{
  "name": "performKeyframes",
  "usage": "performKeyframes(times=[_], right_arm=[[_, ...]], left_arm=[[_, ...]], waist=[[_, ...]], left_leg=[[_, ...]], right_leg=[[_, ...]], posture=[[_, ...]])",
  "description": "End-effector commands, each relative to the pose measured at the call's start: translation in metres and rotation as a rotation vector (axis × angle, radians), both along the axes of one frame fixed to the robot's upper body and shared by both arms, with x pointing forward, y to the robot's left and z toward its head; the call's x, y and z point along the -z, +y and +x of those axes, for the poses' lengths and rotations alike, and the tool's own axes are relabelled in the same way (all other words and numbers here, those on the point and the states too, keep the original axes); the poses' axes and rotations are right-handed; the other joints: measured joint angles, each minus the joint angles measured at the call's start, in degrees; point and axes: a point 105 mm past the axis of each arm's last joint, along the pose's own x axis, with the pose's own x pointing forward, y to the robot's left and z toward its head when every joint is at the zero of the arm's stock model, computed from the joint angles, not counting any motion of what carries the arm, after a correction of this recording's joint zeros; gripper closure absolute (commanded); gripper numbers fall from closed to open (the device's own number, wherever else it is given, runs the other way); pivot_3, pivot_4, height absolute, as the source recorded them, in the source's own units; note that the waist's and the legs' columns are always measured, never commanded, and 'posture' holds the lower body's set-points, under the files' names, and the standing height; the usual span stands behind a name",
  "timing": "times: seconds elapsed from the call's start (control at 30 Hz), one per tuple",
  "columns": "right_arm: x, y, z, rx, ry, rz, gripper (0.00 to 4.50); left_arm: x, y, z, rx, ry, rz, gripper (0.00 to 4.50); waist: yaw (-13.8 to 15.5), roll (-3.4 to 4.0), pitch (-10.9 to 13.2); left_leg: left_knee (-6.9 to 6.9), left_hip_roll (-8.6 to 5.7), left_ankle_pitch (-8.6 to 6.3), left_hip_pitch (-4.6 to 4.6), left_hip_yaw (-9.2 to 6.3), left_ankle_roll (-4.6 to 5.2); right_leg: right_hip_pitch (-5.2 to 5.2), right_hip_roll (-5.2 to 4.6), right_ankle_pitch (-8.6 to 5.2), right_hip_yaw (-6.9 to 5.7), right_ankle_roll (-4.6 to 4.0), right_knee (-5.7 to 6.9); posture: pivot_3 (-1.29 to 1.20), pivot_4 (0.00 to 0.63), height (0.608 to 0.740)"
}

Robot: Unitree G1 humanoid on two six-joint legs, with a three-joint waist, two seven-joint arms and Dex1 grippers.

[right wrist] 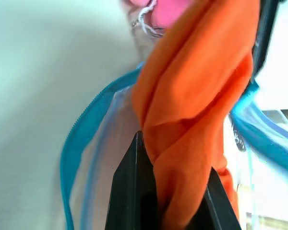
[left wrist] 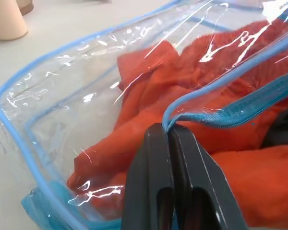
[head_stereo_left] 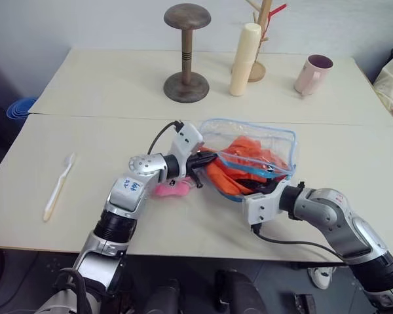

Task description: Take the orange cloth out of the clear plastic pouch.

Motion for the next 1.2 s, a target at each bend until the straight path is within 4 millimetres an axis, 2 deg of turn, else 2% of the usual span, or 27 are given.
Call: performKeyframes(times=[0.03,0.13,0.23,0.33,0.43,0.57,0.73,0.83,1.1,1.2], right_arm=[[0.002,0.007,0.010,0.007,-0.002,-0.022,4.46],[0.021,0.010,0.019,0.004,0.028,-0.095,4.46],[0.023,0.014,0.023,-0.014,0.007,-0.124,4.46],[0.012,0.022,0.018,-0.086,-0.080,-0.154,4.46],[-0.002,0.022,0.006,-0.123,-0.126,-0.135,4.46],[-0.015,0.019,-0.034,-0.260,-0.108,-0.096,4.46],[-0.021,-0.007,-0.066,-0.319,-0.055,-0.142,4.46],[-0.015,-0.032,-0.079,-0.297,0.030,-0.228,4.46],[-0.001,-0.134,-0.093,-0.022,0.169,-0.403,4.46],[-0.005,-0.169,-0.087,0.105,0.151,-0.424,4.46]], left_arm=[[-0.025,-0.022,-0.017,0.122,-0.057,-0.054,4.50],[-0.042,-0.039,-0.033,0.228,-0.066,-0.101,4.50],[-0.050,-0.045,-0.036,0.245,-0.062,-0.118,4.50],[-0.043,-0.044,-0.018,0.150,-0.060,-0.065,4.50],[-0.029,-0.038,-0.003,0.078,-0.055,0.002,4.50],[-0.011,-0.020,0.019,-0.045,-0.061,0.081,4.50],[-0.004,-0.001,0.032,-0.115,-0.107,0.154,4.50],[-0.004,0.011,0.033,-0.128,-0.115,0.178,4.50],[-0.006,0.038,0.006,-0.036,-0.124,0.284,4.50],[-0.007,0.042,0.001,-0.026,-0.122,0.293,4.50]], waist=[[0.0,0.00,0.0],[0.2,0.00,0.0],[0.2,0.00,0.0],[0.2,0.00,0.0],[0.1,0.00,0.0],[0.4,0.00,0.0],[1.0,-0.01,0.0],[1.1,-0.01,0.0],[1.5,-0.03,0.0],[1.6,-0.03,0.0]], left_leg=[[0.00,0.00,0.00,0.00,0.02,0.00],[0.00,0.00,0.00,-0.02,-0.03,0.00],[-0.02,-0.04,0.00,-0.07,-0.06,0.00],[-0.03,-0.03,0.00,-0.07,-0.07,0.00],[-0.03,-0.03,0.00,-0.07,-0.07,0.00],[-0.07,-0.04,0.00,-0.07,-0.10,0.00],[-0.05,-0.04,0.00,-0.11,-0.13,0.00],[-0.07,-0.03,0.00,-0.11,-0.10,0.00],[-0.17,0.03,-0.01,0.04,-0.02,0.01],[-0.18,0.02,-0.01,0.14,-0.01,0.02]], right_leg=[[0.00,0.00,0.00,0.02,0.00,0.00],[0.00,-0.01,0.00,0.00,0.00,-0.02],[-0.01,-0.03,0.00,-0.01,0.00,-0.10],[-0.01,-0.02,0.00,-0.02,0.00,-0.12],[-0.01,0.00,0.00,-0.02,0.00,-0.11],[-0.02,0.00,0.00,-0.04,0.00,-0.13],[0.02,-0.01,0.00,-0.09,0.00,-0.26],[0.02,-0.01,0.00,-0.08,0.01,-0.27],[0.18,0.02,0.00,-0.03,0.01,-0.35],[0.26,0.01,0.00,0.02,0.01,-0.39]], posture=[[0.00,0.150,0.740],[0.00,0.150,0.740],[0.00,0.150,0.740],[0.00,0.150,0.740],[0.00,0.150,0.740],[0.00,0.150,0.740],[0.00,0.150,0.740],[0.00,0.150,0.740],[0.00,0.150,0.740],[0.00,0.150,0.740]])
